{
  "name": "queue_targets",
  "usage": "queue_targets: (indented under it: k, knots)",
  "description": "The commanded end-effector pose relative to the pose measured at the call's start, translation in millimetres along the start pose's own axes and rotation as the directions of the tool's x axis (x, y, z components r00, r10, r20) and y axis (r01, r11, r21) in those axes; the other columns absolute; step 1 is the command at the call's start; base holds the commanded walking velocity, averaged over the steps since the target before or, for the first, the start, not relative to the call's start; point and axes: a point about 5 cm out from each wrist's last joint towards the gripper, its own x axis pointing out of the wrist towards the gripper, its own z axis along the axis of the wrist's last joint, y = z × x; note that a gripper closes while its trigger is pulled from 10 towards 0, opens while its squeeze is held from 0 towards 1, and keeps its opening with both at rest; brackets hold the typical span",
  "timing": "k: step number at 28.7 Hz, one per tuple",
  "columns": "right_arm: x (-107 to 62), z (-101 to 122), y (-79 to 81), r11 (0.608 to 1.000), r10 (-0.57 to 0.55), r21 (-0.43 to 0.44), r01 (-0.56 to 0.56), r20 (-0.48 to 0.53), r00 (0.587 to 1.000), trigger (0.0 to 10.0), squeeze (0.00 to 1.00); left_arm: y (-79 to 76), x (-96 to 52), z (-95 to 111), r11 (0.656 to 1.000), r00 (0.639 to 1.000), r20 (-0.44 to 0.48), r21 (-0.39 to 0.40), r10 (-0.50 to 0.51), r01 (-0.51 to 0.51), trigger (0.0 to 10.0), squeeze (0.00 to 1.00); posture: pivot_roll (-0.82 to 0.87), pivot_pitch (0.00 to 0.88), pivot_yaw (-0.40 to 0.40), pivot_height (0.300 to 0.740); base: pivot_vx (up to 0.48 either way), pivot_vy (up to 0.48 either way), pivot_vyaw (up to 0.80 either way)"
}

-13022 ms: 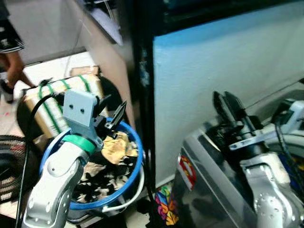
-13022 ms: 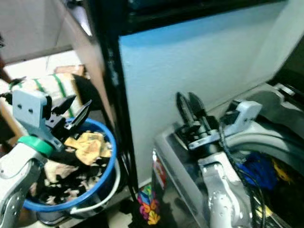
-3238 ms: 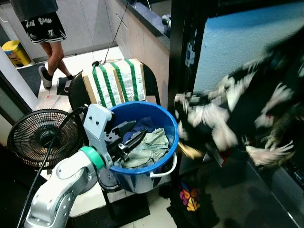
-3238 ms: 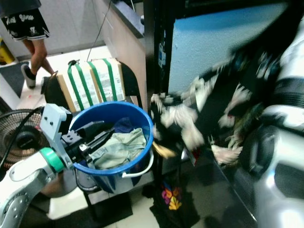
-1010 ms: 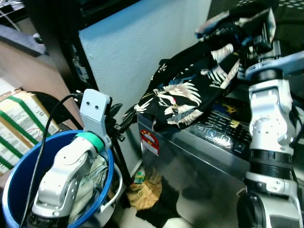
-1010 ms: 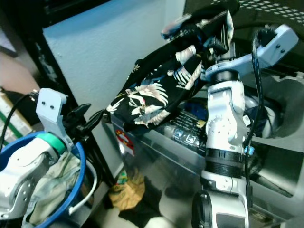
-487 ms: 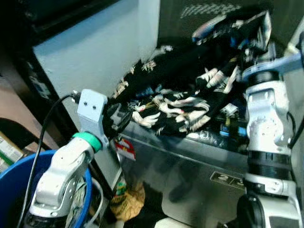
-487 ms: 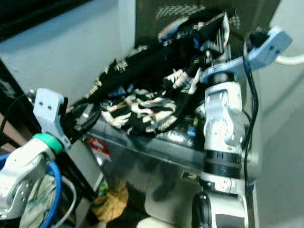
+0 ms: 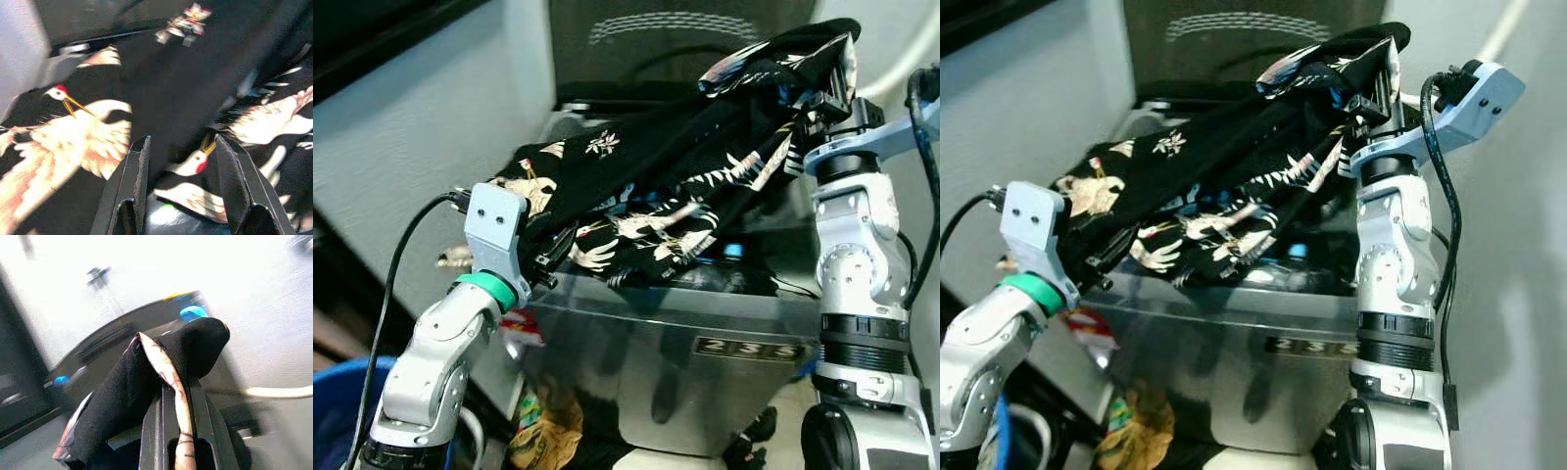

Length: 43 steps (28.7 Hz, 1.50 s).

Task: Clothes washing

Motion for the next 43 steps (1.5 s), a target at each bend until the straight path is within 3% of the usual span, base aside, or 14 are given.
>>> queue_targets:
  k: [1,19,21,24,25,28,32,33,34,35,36,39,42,43]
  knots:
    - [2.5,0.3,6.6,1.0,0.024,-0.003,-0.024,0.009,1.0,10.0,0.0,7.6,-3.2,-1.0,0.999,0.999,0.0,0.006,0.046,-0.046,10.0,0.0,0.15,0.005,0.096,0.74,0.0,0.0,-0.8]
    - [9.6,-18.3,43.2,0.98,0.201,0.013,-0.2,-0.08,0.976,10.0,0.0,4.0,-13.1,12.1,0.994,0.989,0.118,-0.075,0.094,-0.085,10.0,0.0,0.15,0.02,0.064,0.74,0.0,0.24,-0.49]
    - [16.2,-19.1,54.0,0.968,0.249,0.021,-0.249,-0.086,0.965,10.0,0.0,3.5,-13.3,12.9,0.994,0.988,0.128,-0.078,0.09,-0.081,10.0,0.0,0.15,0.022,0.058,0.74,0.0,0.0,0.0]
    - [50.4,-6.4,103.0,0.893,0.45,0.033,-0.449,-0.077,0.89,10.0,0.0,0.1,-13.4,13.7,0.994,0.987,0.141,-0.084,0.084,-0.072,10.0,0.0,0.15,0.018,0.047,0.74,0.0,0.0,0.0]
    - [50.4,-6.4,103.0,0.893,0.45,0.033,-0.449,-0.077,0.89,10.0,0.0,0.1,-13.4,13.7,0.994,0.987,0.141,-0.084,0.084,-0.072,10.0,0.0,0.15,0.018,0.047,0.74,0.0,0.0,0.0]
    - [88.0,28.0,135.0,0.853,0.522,0.007,-0.522,-0.025,0.853,10.0,0.0,-0.2,-12.9,11.7,0.993,0.987,0.134,-0.086,0.093,-0.082,10.0,0.0,0.14,0.019,0.056,0.74,0.0,0.0,0.0]
    - [111.6,79.6,157.0,0.834,0.55,-0.029,-0.551,0.108,0.828,10.0,0.0,-0.6,-13.1,10.4,0.994,0.988,0.127,-0.081,0.087,-0.077,10.0,0.0,0.14,0.02,0.049,0.74,0.0,0.0,0.0]
    - [111.6,79.6,157.0,0.834,0.55,-0.029,-0.551,0.108,0.828,10.0,0.0,-0.6,-13.1,10.4,0.994,0.988,0.127,-0.081,0.087,-0.077,10.0,0.0,0.14,0.02,0.049,0.74,0.0,0.0,0.0]
    - [122.3,126.9,152.5,0.864,0.483,0.012,-0.504,0.269,0.833,10.0,0.0,0.0,-13.8,10.5,0.993,0.987,0.128,-0.078,0.096,-0.087,10.0,0.0,0.15,0.019,0.026,0.74,0.0,0.0,0.0]
    - [122.3,126.9,152.5,0.864,0.483,0.012,-0.504,0.269,0.833,10.0,0.0,0.0,-13.8,10.5,0.993,0.987,0.128,-0.078,0.096,-0.087,10.0,0.0,0.15,0.019,0.026,0.74,0.0,0.0,0.0]
    - [126.4,154.7,146.1,0.88,0.439,0.022,-0.474,0.344,0.83,10.0,0.0,0.7,-14.3,10.6,0.993,0.986,0.13,-0.076,0.105,-0.095,10.0,0.0,0.16,0.02,0.014,0.74,0.0,0.0,0.0]
    - [127.8,166.2,139.8,0.894,0.413,0.012,-0.449,0.369,0.833,10.0,0.0,1.1,-14.7,10.8,0.992,0.985,0.132,-0.075,0.111,-0.101,10.0,0.0,0.16,0.02,0.014,0.74,0.0,0.0,0.0]
    - [128.1,129.4,130.0,0.91,0.415,-0.094,-0.404,0.236,0.879,10.0,0.0,0.0,-14.3,9.8,0.994,0.987,0.126,-0.07,0.097,-0.089,10.0,0.0,0.15,0.021,0.019,0.74,0.0,0.0,0.0]
    - [118.7,63.6,116.9,0.884,0.419,-0.233,-0.406,0.007,0.908,10.0,0.0,-3.1,-12.5,8.3,0.997,0.992,0.112,-0.061,0.061,-0.055,10.0,0.0,0.15,0.017,0.032,0.74,0.0,0.0,0.0]
